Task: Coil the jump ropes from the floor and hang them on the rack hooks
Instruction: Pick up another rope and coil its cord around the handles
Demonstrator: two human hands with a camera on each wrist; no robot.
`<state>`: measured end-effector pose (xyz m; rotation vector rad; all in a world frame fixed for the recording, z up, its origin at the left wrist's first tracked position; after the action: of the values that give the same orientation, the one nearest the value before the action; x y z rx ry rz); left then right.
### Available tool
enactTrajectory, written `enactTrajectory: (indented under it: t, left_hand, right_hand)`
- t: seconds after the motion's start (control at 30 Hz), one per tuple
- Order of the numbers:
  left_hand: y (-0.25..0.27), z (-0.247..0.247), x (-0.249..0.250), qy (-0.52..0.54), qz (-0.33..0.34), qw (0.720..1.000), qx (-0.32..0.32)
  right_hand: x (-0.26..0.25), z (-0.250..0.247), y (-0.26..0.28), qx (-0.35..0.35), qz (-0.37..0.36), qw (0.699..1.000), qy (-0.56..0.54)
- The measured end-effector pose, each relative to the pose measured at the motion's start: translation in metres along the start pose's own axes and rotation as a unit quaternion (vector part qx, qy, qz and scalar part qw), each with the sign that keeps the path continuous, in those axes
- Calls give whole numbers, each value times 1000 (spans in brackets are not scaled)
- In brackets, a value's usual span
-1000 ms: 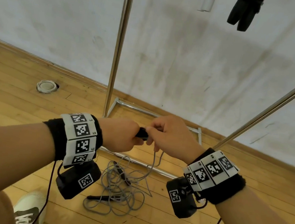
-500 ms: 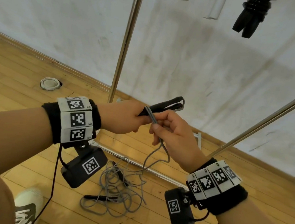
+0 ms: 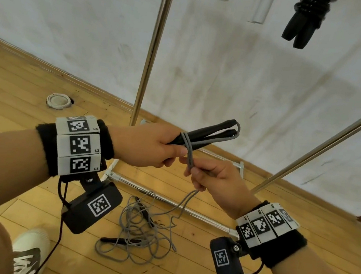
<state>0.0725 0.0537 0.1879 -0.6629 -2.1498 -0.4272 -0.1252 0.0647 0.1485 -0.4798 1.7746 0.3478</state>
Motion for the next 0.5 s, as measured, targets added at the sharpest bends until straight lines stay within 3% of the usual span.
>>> enactTrajectory:
  t: [0.1, 0.2, 0.3, 0.4, 0.5]
  left_hand:
    - [3, 1, 5, 10, 11, 1000, -18]
    - [7, 1, 10, 32, 16, 998, -61]
    - [11, 1, 15, 35, 19, 993, -111]
    - [14, 3, 17, 20, 4, 987, -161]
    - [17, 8, 18, -22, -6, 979, -203]
  right_hand:
    - [5, -2, 3, -12, 21, 1000, -15]
    - [9, -6, 3, 25, 44, 998, -28]
    - [15, -11, 1, 36, 72, 996, 48]
    - [20, -12, -1, -28, 72, 980, 181]
    - [17, -10, -5, -128, 105, 970, 180]
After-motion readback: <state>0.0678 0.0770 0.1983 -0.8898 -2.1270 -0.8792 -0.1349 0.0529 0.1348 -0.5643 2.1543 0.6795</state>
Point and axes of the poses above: each hand's wrist, its own y-axis away from the middle knuckle, its own z-axis out of the palm, x = y × z, the point moved 2 cm from there along -y, towards the middle knuckle
